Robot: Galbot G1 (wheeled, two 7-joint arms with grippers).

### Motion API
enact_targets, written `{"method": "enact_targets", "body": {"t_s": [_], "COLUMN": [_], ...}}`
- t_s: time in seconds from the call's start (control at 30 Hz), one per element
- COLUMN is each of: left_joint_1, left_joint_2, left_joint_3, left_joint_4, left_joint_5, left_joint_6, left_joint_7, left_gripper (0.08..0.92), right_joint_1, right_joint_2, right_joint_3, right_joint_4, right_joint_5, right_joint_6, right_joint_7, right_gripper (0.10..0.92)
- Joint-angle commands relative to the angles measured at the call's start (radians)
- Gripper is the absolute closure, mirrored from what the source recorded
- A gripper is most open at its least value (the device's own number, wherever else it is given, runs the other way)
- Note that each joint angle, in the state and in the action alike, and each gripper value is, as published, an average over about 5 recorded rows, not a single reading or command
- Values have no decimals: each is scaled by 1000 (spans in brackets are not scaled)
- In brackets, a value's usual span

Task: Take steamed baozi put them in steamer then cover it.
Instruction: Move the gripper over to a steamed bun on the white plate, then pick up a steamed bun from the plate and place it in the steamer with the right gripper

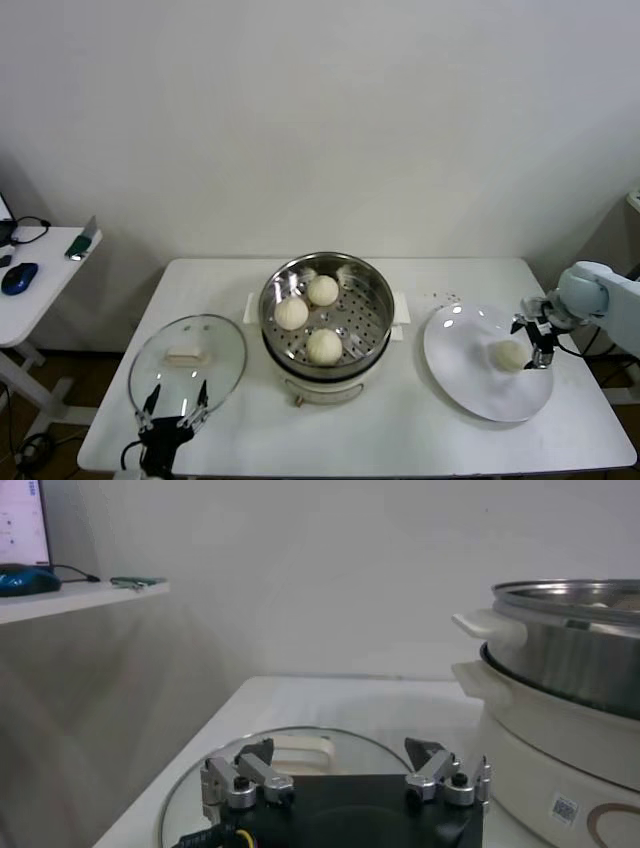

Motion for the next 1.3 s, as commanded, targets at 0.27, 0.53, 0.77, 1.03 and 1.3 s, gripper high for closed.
{"method": "enact_targets", "body": {"t_s": [0.27,0.53,0.77,1.03,1.3], "left_joint_1": [-2,-2,-5,-11,-23], "left_joint_2": [-1,-2,-5,-8,-4], "left_joint_3": [2,3,3,8,15], "left_joint_4": [-1,0,0,1,8], "left_joint_5": [0,1,1,3,0], "left_joint_6": [0,1,0,0,0], "left_joint_7": [0,0,-1,-1,-2], "left_gripper": [177,177,177,177,177], "right_joint_1": [-45,-44,-38,164,809], "right_joint_2": [11,22,23,1,77], "right_joint_3": [39,42,42,-114,-635], "right_joint_4": [-11,-23,-32,32,188], "right_joint_5": [2,2,-1,81,384], "right_joint_6": [-13,-12,-10,-12,-16], "right_joint_7": [-6,-12,-14,-28,-46], "right_gripper": [246,300,350,380,375]}}
